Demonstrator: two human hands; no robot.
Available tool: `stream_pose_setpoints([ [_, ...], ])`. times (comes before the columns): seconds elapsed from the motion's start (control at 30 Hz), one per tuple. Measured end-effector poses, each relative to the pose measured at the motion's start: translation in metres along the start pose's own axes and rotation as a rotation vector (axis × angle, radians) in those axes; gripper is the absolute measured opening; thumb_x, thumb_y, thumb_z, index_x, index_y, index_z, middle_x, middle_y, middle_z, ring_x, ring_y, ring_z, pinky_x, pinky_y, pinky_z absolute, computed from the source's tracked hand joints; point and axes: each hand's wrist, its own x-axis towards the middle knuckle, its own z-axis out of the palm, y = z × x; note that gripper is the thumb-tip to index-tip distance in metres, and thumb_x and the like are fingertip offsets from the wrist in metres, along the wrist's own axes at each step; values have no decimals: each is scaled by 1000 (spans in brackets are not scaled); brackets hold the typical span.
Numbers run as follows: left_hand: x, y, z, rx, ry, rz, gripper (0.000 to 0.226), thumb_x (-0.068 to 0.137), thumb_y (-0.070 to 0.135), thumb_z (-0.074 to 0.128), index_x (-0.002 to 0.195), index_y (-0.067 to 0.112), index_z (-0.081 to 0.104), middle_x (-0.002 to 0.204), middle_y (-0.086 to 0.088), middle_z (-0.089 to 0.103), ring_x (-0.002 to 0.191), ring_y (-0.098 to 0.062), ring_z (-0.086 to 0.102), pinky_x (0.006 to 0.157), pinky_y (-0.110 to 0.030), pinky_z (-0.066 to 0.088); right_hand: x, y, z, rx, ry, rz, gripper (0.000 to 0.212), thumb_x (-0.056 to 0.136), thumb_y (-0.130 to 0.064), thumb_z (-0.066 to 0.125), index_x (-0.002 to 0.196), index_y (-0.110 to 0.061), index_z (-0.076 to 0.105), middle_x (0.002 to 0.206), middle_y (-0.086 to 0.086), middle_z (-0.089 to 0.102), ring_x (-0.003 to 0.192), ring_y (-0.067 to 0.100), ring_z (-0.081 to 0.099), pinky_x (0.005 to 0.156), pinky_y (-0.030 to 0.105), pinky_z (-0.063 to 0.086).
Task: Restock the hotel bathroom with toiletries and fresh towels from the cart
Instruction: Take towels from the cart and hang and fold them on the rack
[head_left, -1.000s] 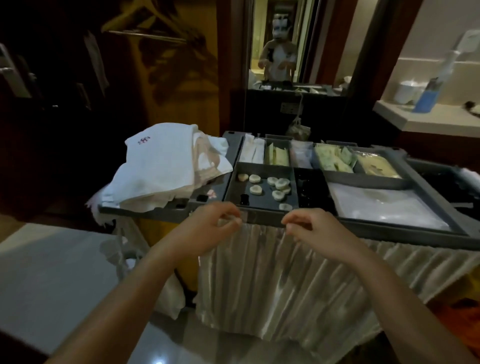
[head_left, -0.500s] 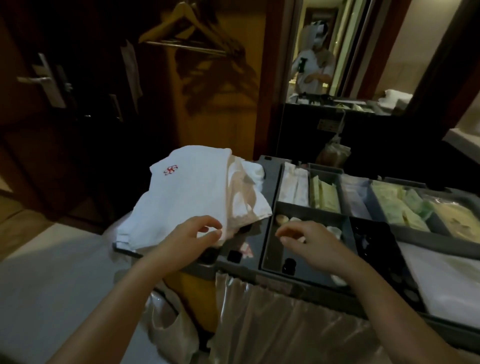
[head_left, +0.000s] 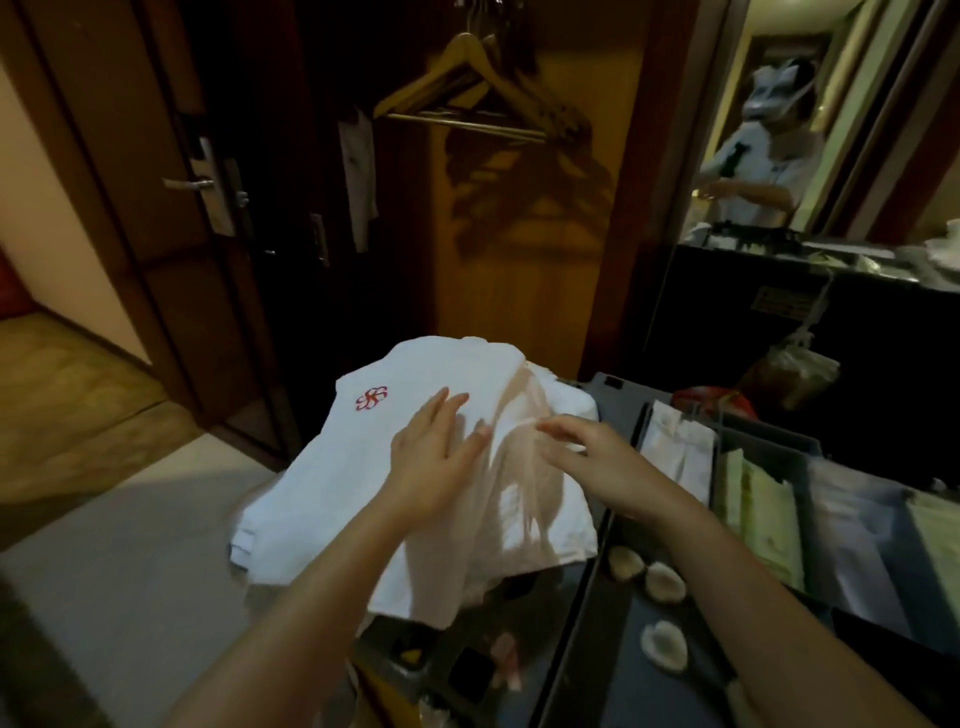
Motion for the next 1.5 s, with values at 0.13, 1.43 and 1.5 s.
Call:
stream_pose_setpoints([
  [0.13, 7, -23, 34, 234, -31, 61, 69, 86, 70, 6, 147, 36, 6, 157, 13, -1, 143, -4, -6, 116, -33, -6, 51, 4, 3, 135, 68, 52, 44, 97, -25, 47, 139, -12, 42, 145, 1, 42, 132, 16, 39, 95, 23, 33],
  [1.43, 20, -19, 17, -106, 14, -66, 36, 91, 43, 49, 119, 20, 55, 121, 2, 55, 110, -15, 50, 97, -33, 39, 128, 4, 73, 846, 278, 407, 30, 97, -33, 45, 116, -10, 51, 91, 5, 61, 96, 30, 60, 89, 45, 52],
  [1.5, 23, -13, 13, -46, 7, -80, 37, 88, 47, 53, 109, 16, 57, 108, 0, 57, 97, -16, 53, 84, -29, 43, 125, 5, 72, 891, 248, 424, 32, 97, -31, 45, 119, -8, 50, 94, 6, 62, 94, 28, 61, 85, 43, 54],
])
